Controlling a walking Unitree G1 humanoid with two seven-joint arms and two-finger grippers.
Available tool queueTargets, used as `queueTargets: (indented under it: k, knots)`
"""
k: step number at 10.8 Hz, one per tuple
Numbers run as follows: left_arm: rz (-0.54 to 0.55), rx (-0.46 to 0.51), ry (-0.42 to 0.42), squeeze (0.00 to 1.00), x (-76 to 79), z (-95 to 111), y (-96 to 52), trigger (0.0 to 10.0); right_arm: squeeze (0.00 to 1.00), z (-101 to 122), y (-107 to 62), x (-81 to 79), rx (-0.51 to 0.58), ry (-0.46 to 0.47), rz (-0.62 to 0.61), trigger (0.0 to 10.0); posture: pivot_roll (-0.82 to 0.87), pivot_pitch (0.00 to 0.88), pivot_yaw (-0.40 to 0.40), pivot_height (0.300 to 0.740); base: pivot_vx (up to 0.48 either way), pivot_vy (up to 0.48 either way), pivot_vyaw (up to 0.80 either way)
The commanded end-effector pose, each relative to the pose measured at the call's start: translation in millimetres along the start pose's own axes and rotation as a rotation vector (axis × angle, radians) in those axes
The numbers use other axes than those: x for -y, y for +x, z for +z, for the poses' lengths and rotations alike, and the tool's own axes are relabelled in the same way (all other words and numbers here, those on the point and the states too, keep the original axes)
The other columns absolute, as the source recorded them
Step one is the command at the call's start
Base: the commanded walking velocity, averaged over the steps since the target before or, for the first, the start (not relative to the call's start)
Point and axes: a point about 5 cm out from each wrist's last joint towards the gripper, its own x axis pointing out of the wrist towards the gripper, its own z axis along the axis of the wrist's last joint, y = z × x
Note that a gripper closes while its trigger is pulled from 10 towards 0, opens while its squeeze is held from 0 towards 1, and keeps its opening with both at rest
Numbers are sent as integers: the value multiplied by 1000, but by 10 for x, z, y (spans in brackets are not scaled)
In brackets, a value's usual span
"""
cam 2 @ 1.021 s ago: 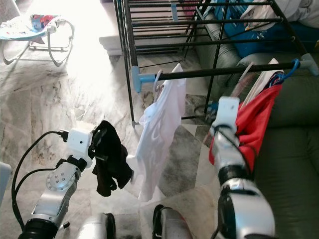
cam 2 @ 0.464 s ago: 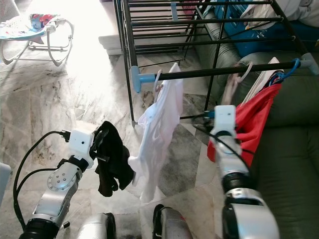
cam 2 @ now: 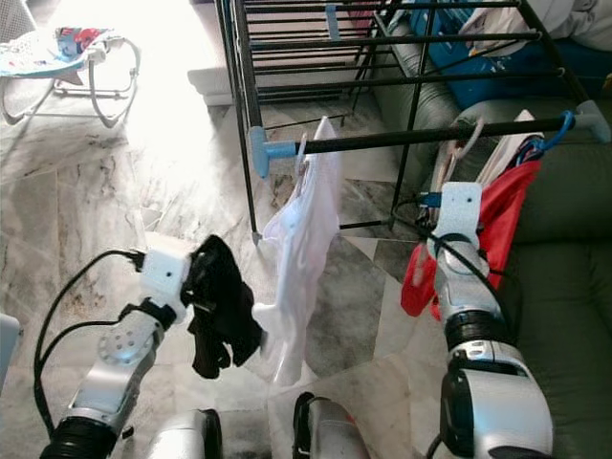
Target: Hang hanger
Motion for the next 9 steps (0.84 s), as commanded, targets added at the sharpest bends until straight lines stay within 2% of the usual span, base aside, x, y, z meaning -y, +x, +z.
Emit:
queueTargets:
  k: [1, 2, 3, 4, 5, 6, 9]
  knots:
    - [-19, -9, 7, 0, 37, -13, -12, 10000, 0, 15, 17, -8, -19, 33, -6, 902, -3, 161, -54, 740, 0, 0, 0]
    - [-23, -11, 8, 0, 46, -16, -12, 10000, 0, 40, 25, -60, -17, 33, 3, 39, -3, 159, -55, 740, 0, 0, 0]
    - [-28, -10, 8, 0, 54, -12, 3, 10000, 0, 44, 32, -134, -28, 34, 16, 0, -1, 156, -56, 740, 0, 0, 0]
    - [-32, -10, 9, 0, 59, -9, 8, 10000, 0, 51, 34, -176, -33, 30, 25, 1216, -1, 154, -56, 740, 0, 0, 0]
    - [-38, -11, 10, 0, 65, -9, 14, 10000, 0, 63, 40, -193, -35, 26, 27, 275, -2, 153, -57, 740, 0, 0, 0]
    - [-41, -12, 9, 0, 72, -8, 20, 10000, 0, 66, 44, -184, -38, 20, 22, 0, -3, 152, -58, 740, 0, 0, 0]
    - [-61, -16, 7, 0, 110, -14, 21, 10000, 0, 40, 42, -136, -47, 15, -4, 0, -6, 151, -57, 740, 0, 0, 0]
